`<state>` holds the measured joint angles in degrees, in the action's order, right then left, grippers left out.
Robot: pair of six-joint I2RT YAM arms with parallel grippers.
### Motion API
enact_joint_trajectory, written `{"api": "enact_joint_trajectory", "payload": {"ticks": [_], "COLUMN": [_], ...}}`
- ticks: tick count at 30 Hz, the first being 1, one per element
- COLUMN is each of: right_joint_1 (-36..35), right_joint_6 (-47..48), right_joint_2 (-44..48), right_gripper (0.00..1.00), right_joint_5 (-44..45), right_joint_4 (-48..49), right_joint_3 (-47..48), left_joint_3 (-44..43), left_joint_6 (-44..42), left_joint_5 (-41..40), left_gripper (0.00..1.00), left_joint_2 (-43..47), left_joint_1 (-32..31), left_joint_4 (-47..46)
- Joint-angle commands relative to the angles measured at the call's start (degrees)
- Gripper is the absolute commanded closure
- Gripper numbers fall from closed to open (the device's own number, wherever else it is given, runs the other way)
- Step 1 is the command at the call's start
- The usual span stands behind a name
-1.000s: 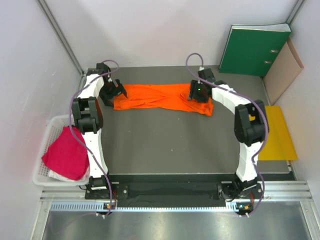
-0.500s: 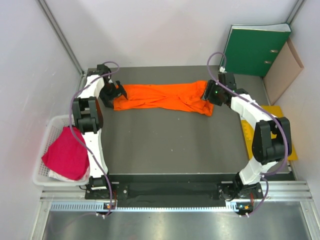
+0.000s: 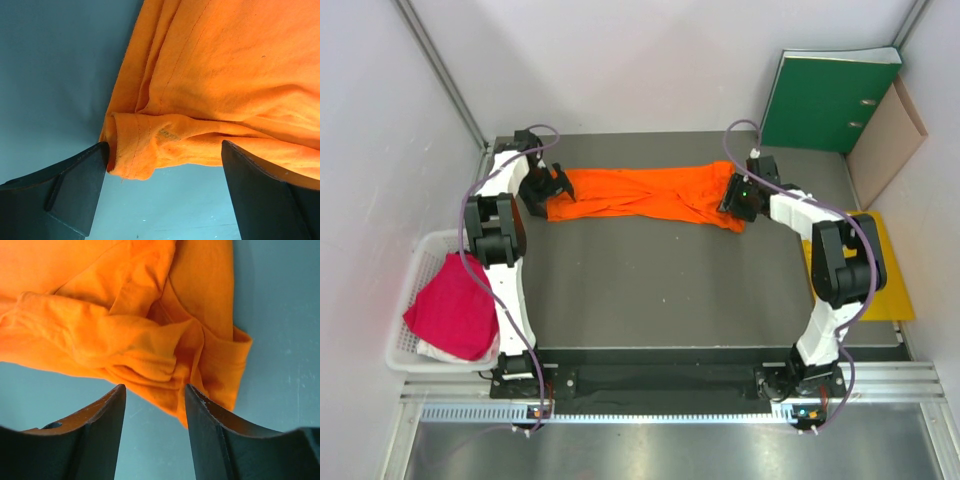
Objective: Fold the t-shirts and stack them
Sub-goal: Fold the other side of the tshirt into a rectangle
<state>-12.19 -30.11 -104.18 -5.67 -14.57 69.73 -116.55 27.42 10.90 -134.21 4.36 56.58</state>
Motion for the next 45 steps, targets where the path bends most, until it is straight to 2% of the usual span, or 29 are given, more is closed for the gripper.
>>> {"api": "enact_joint_trajectory", "payload": {"ticks": [1,5,7,8,9,12,16,21,26,30,36,45], "right_joint_1": [0.49,0.32,0.41,0.41,0.41,0.23,-0.03,0.14,0.14,0.06,0.58,2.87], "right_joint_6": [-0.48,-0.48,-0.39,-0.30,-0.30,-0.04,0.49,0.49,0.84,1.63,3.39,3.30], "right_joint_2": [-1.99,-3.92,-5.06,-5.33,-5.59,-4.98,-2.17,3.62,3.46,-1.01,-10.50,-19.13], "right_gripper": [0.50,0.51,0.56,0.59,0.70,0.89,0.97,0.98,0.98,0.97,0.97,0.96], "right_joint_5": [-0.13,-1.01,-1.36,-1.79,-1.80,-2.06,-2.59,-2.50,-3.20,-3.29,-2.15,4.87], "right_joint_4": [6.12,8.06,8.50,8.76,8.94,9.03,7.90,7.54,7.80,8.41,7.45,5.60], "right_joint_3": [-0.04,1.01,2.24,2.42,2.86,3.83,3.83,2.78,5.58,10.15,21.38,29.67], "left_joint_3": [1.15,1.33,1.42,1.50,1.59,2.03,2.47,2.47,2.29,2.21,0.27,-0.52], "left_joint_6": [-0.44,-0.61,-0.70,-0.70,-0.70,-0.70,-0.70,-0.61,-0.26,-0.08,0.53,2.11], "left_joint_5": [0.09,0.00,-0.09,-0.17,-0.17,-0.17,-0.26,-0.52,-0.70,-0.53,0.26,1.32], "left_gripper": [0.01,0.01,0.01,0.01,0.01,0.01,0.01,0.01,0.01,0.01,0.07,0.25], "left_joint_2": [1.85,2.11,2.03,2.11,2.11,2.20,2.20,2.11,2.55,3.52,2.47,1.85], "left_joint_1": [-0.05,-0.05,-0.05,-0.05,-0.05,0.03,0.03,-0.05,-0.05,-0.05,-0.05,-0.14], "left_joint_4": [-0.77,-0.77,-0.68,-0.68,-0.68,-0.77,-0.85,-1.20,-1.82,-3.75,-4.10,-5.16]}}
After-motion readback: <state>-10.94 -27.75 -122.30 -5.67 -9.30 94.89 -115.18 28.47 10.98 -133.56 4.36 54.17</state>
